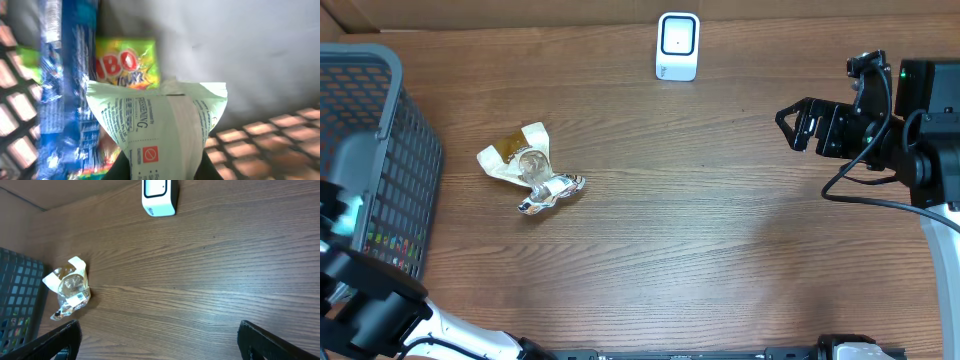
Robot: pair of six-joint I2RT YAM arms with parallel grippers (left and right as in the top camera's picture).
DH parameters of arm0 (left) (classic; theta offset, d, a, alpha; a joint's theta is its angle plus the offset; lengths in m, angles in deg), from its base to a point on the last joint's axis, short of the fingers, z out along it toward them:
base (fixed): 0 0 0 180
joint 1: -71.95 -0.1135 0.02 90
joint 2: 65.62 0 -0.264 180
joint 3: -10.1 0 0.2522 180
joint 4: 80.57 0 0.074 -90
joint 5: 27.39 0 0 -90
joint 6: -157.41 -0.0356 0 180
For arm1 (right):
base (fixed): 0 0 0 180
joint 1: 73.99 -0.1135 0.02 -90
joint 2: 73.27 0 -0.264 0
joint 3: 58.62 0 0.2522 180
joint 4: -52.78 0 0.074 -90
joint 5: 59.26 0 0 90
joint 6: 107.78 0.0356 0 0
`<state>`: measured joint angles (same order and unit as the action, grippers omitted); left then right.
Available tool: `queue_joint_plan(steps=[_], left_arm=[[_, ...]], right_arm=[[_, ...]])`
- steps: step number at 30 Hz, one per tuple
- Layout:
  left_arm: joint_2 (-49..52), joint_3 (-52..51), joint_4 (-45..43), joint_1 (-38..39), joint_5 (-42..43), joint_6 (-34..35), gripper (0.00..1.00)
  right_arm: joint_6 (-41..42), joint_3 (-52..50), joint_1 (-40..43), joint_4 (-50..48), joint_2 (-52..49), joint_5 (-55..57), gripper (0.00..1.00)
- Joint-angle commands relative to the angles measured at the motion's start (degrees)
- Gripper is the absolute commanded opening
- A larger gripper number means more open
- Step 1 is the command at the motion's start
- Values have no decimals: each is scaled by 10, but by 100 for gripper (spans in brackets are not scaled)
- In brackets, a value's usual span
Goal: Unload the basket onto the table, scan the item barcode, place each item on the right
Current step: 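Reach the left gripper into the basket and grasp a mint-green wrapper, then place the mint-green wrapper on the table beside the bread bag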
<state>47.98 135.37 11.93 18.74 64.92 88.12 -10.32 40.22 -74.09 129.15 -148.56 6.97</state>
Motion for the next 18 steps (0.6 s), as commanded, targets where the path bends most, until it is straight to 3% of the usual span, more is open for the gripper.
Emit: queue_joint_plan(steps=[1, 8, 11, 18], left_arm=[[-9, 131, 51, 7, 49, -3, 4], [-13, 374, 181, 57, 128, -87, 4], [-50, 381, 179, 115, 161, -120, 4], [-75, 371, 181, 319, 81, -119, 4]], right_arm=[[0, 14, -2, -3, 5, -3, 100], [0, 14, -2, -3, 5, -3, 100], [0, 14, -2, -4, 5, -3, 100], [1, 14, -2, -9, -3, -3, 100]])
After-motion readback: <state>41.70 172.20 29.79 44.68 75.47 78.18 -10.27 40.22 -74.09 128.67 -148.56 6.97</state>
